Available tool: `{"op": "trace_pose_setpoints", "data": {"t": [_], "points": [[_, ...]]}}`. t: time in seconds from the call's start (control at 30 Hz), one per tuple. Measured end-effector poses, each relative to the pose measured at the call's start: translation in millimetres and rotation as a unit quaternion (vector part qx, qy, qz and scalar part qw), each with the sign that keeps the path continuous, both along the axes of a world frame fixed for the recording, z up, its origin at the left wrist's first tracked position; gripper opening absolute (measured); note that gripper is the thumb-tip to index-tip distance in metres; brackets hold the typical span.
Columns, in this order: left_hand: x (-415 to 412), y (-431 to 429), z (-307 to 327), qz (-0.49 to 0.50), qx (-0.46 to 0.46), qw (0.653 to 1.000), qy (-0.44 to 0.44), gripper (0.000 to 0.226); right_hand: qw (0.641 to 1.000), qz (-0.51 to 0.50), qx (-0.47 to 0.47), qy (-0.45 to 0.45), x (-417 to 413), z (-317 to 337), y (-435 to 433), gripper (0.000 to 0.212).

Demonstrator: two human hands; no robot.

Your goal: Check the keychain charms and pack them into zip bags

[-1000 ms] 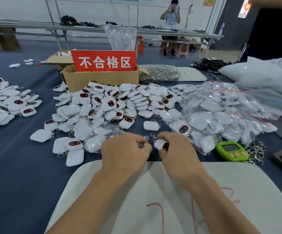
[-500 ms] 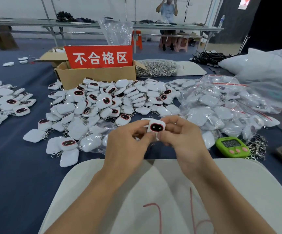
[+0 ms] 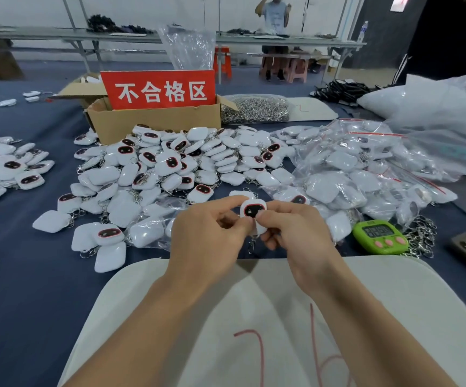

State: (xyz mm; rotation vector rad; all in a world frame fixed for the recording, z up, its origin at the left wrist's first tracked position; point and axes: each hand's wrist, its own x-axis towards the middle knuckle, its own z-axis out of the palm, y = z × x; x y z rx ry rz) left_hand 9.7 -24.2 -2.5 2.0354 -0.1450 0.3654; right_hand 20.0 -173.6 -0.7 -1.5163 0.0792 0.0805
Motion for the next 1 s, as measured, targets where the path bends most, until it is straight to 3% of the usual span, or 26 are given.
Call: {"op": "trace_pose_setpoints", "data": {"t": [0.1,0.27,0.37,0.7,1.0], "points": [[-3,0,-1,0.008,0.042,0.999,-0.034,0.032,1.000,-0.018,-0.025,0.000,-3,-2,-1,0.012],[0,3,-1,-0.005,-0.008,0.999,-0.044,0.020,0.999,-0.003,-0.027,-0.033,-6,-1,4,0.026],[2,2,-2,0.016,-0.034,0.999,-0.024,0.020,0.999,0.004,-0.018,-0.037,-7,1,6,0.022],[2,1,-2,0.000,0.017,1.000,-0.025,0.015,0.999,0.019,-0.024,-0.045,-10,5,8,0.019],[0,-1,0,0.008,0.007,0.999,-0.040,0.023,0.997,0.047,-0.038,-0.054,-12,4,7,0.025]]}}
